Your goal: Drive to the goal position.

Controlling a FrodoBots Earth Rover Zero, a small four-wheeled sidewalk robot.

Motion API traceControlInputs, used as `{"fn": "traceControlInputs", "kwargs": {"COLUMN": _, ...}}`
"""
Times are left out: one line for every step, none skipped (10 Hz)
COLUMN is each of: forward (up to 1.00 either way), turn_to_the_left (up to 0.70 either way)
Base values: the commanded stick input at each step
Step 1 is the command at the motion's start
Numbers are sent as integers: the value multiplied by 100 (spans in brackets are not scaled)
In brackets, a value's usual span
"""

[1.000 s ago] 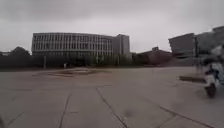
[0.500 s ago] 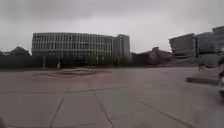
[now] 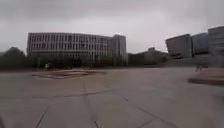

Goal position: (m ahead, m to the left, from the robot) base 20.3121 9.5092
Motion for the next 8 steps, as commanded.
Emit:
{"fn": "traceControlInputs", "kwargs": {"forward": 70, "turn_to_the_left": 0}}
{"fn": "traceControlInputs", "kwargs": {"forward": 70, "turn_to_the_left": 0}}
{"fn": "traceControlInputs", "kwargs": {"forward": 70, "turn_to_the_left": 0}}
{"fn": "traceControlInputs", "kwargs": {"forward": 70, "turn_to_the_left": 0}}
{"fn": "traceControlInputs", "kwargs": {"forward": 70, "turn_to_the_left": 0}}
{"fn": "traceControlInputs", "kwargs": {"forward": 70, "turn_to_the_left": 0}}
{"fn": "traceControlInputs", "kwargs": {"forward": 70, "turn_to_the_left": 0}}
{"fn": "traceControlInputs", "kwargs": {"forward": 70, "turn_to_the_left": 0}}
